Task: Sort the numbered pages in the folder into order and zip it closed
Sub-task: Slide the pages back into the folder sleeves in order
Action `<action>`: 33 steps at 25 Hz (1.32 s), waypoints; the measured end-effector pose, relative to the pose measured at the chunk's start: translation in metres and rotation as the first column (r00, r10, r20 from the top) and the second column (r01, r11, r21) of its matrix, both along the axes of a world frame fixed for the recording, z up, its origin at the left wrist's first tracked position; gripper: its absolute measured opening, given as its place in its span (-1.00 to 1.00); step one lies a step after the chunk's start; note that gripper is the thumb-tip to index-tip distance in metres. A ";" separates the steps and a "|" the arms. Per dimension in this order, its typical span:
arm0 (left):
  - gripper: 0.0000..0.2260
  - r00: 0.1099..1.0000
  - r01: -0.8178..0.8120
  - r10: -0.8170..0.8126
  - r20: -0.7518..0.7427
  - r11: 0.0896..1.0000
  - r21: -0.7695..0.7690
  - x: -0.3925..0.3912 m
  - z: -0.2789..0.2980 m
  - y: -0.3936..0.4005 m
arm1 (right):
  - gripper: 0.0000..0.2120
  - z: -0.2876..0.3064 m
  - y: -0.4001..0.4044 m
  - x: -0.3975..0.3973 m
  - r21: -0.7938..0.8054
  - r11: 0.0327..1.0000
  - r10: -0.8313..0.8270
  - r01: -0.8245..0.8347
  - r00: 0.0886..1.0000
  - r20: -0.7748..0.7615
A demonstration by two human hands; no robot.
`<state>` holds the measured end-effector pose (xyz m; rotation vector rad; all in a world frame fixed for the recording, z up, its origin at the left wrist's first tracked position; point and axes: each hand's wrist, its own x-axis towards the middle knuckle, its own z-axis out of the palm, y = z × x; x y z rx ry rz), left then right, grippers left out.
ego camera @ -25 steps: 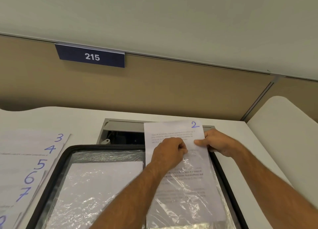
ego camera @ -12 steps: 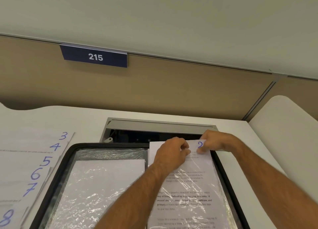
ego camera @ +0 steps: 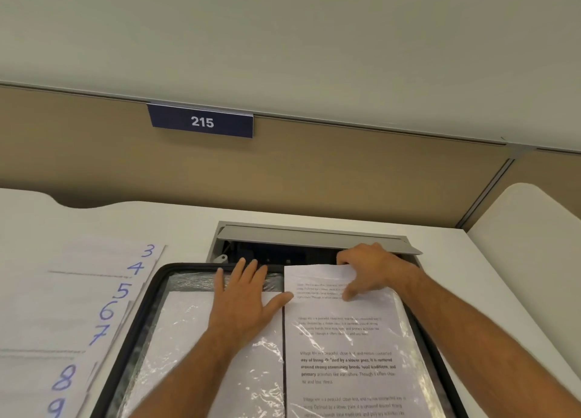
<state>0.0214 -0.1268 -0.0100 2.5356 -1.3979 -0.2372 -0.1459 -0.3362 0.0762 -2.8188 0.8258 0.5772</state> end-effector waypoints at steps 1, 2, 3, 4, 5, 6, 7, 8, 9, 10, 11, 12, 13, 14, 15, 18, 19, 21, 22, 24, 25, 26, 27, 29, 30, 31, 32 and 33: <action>-0.08 0.999 0.014 -0.015 0.043 0.999 0.040 0.003 -0.004 0.005 | -0.64 0.000 0.002 0.004 -0.017 1.000 0.020 -0.020 0.999 -0.026; -0.02 0.997 0.025 -0.030 0.066 0.997 0.067 0.005 -0.009 0.007 | -0.69 -0.001 0.002 0.007 -0.016 1.000 0.024 -0.025 0.999 -0.047; 0.01 0.997 0.034 -0.040 0.073 0.996 0.079 0.007 -0.013 0.008 | -0.73 -0.001 0.002 0.009 0.002 1.000 0.016 -0.016 0.997 -0.078; 0.02 0.997 0.040 -0.045 0.070 0.996 0.074 0.008 -0.016 0.009 | -0.76 -0.001 0.001 0.009 0.030 1.000 0.003 0.001 0.993 -0.117; 0.02 0.997 0.043 -0.047 0.066 0.997 0.060 0.008 -0.018 0.008 | -0.81 0.000 -0.001 0.010 0.062 0.998 -0.009 0.019 0.986 -0.166; 0.01 0.997 0.045 -0.048 0.064 0.998 0.051 0.009 -0.020 0.008 | -0.85 0.000 -0.002 0.010 0.099 0.994 -0.011 0.033 0.977 -0.211; 0.00 0.997 0.044 -0.047 0.064 0.998 0.049 0.009 -0.020 0.008 | -0.83 0.000 -0.002 0.010 0.129 0.991 -0.011 0.044 0.969 -0.245; -0.01 0.997 0.044 -0.047 0.067 0.998 0.052 0.009 -0.021 0.009 | -0.81 0.000 -0.001 0.010 0.146 0.988 -0.006 0.044 0.968 -0.251; -0.01 0.996 0.043 -0.047 0.070 0.997 0.056 0.009 -0.021 0.009 | -0.80 0.000 0.000 0.011 0.160 0.986 -0.003 0.039 0.975 -0.222; -0.01 0.996 0.044 -0.048 0.073 0.997 0.060 0.009 -0.021 0.010 | -0.79 -0.001 0.002 0.010 0.184 0.982 -0.003 0.034 0.986 -0.167; -0.01 0.996 0.046 -0.051 0.076 0.997 0.062 0.009 -0.020 0.010 | -0.77 -0.002 0.004 0.010 0.216 0.976 -0.011 0.035 0.994 -0.111; -0.01 0.996 0.048 -0.053 0.075 0.997 0.066 0.009 -0.020 0.010 | -0.75 -0.003 0.007 0.009 0.245 0.969 -0.016 0.035 0.997 -0.080; -0.01 0.996 0.049 -0.054 0.071 0.997 0.068 0.009 -0.019 0.010 | -0.77 -0.005 0.010 0.009 0.257 0.966 -0.013 0.032 0.997 -0.073; -0.01 0.996 0.048 -0.053 0.070 0.996 0.070 0.009 -0.020 0.009 | -0.83 -0.006 0.012 0.009 0.257 0.966 -0.009 0.031 0.996 -0.085; -0.02 0.996 0.048 -0.053 0.073 0.996 0.071 0.009 -0.020 0.009 | -0.82 -0.006 0.013 0.010 0.260 0.965 -0.009 0.037 0.994 -0.107; -0.02 0.995 0.049 -0.055 0.079 0.996 0.072 0.009 -0.021 0.009 | -0.78 -0.002 0.013 0.014 0.285 0.957 -0.013 0.054 0.989 -0.144; -0.02 0.995 0.049 -0.055 0.079 0.996 0.071 0.009 -0.022 0.009 | -0.79 -0.001 0.013 0.014 0.290 0.956 -0.006 0.043 0.992 -0.126; -0.01 0.995 0.047 -0.053 0.082 0.997 0.066 0.010 -0.023 0.010 | -0.76 -0.003 0.013 0.015 0.311 0.950 -0.019 0.038 0.998 -0.065; -0.01 0.995 0.047 -0.052 0.083 0.997 0.066 0.010 -0.023 0.009 | -0.75 -0.005 0.014 0.014 0.329 0.943 -0.034 0.050 0.998 -0.052; -0.02 0.995 0.048 -0.055 0.087 0.996 0.072 0.010 -0.024 0.009 | -0.80 -0.009 0.015 0.015 0.339 0.939 -0.035 0.059 0.997 -0.076; -0.03 0.994 0.049 -0.055 0.090 0.996 0.075 0.010 -0.024 0.008 | -0.83 -0.010 0.015 0.016 0.323 0.945 -0.019 0.050 0.995 -0.100; -0.04 0.994 0.048 -0.055 0.092 0.996 0.079 0.011 -0.024 0.008 | -0.83 -0.008 0.016 0.018 0.302 0.953 -0.003 0.040 0.992 -0.122; -0.05 0.994 0.046 -0.054 0.092 0.995 0.085 0.011 -0.025 0.009 | -0.82 -0.006 0.015 0.020 0.284 0.958 0.009 0.032 0.990 -0.141; -0.06 0.994 0.042 -0.051 0.095 0.995 0.092 0.011 -0.025 0.009 | -0.79 -0.003 0.014 0.023 0.274 0.961 0.016 0.026 0.989 -0.149; -0.06 0.994 0.044 -0.052 0.096 0.995 0.089 0.010 -0.026 0.009 | -0.79 -0.003 0.013 0.023 0.279 0.960 0.007 0.029 0.992 -0.128; -0.06 0.994 0.045 -0.052 0.095 0.996 0.082 0.011 -0.026 0.009 | -0.79 -0.005 0.012 0.022 0.277 0.961 0.001 0.028 0.995 -0.103; -0.06 0.995 0.044 -0.051 0.090 0.996 0.075 0.011 -0.026 0.010 | -0.79 -0.007 0.011 0.021 0.255 0.966 -0.004 0.028 0.995 -0.097; -0.05 0.995 0.045 -0.051 0.085 0.996 0.071 0.011 -0.026 0.010 | -0.80 -0.009 0.009 0.019 0.219 0.975 -0.009 0.034 0.993 -0.115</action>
